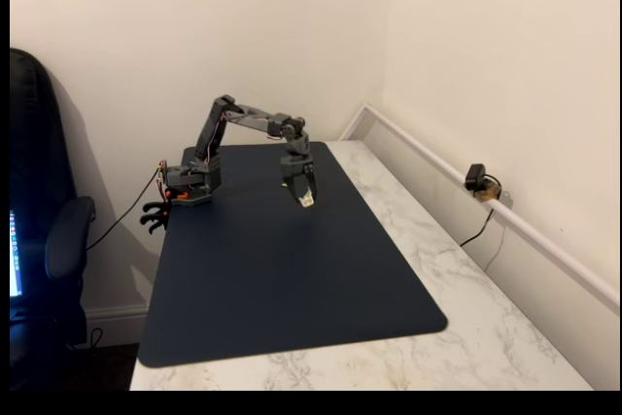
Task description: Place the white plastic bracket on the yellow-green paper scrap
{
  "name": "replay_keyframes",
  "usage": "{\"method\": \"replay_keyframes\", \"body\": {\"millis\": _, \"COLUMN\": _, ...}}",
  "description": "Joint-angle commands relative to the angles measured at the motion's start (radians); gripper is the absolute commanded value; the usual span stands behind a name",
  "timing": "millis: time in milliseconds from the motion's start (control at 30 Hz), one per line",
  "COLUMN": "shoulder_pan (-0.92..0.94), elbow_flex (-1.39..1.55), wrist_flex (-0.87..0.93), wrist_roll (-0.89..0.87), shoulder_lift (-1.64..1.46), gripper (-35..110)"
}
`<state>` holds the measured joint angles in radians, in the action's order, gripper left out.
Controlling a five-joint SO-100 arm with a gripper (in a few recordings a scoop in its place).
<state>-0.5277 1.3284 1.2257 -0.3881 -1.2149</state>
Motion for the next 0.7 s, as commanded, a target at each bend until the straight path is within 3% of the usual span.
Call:
{"method": "replay_keyframes", "body": {"millis": 0, "shoulder_pan": 0.044, "elbow_flex": 0.107, "wrist_flex": -0.044, "wrist_roll": -0.008, "shoulder_lift": -0.255, "gripper": 0}}
{"method": "replay_keyframes", "body": {"millis": 367, "shoulder_pan": 0.318, "elbow_flex": 0.472, "wrist_flex": -0.163, "wrist_roll": -0.057, "shoulder_lift": -0.537, "gripper": 0}}
{"method": "replay_keyframes", "body": {"millis": 667, "shoulder_pan": 0.503, "elbow_flex": 0.617, "wrist_flex": -0.275, "wrist_roll": -0.118, "shoulder_lift": -0.554, "gripper": 0}}
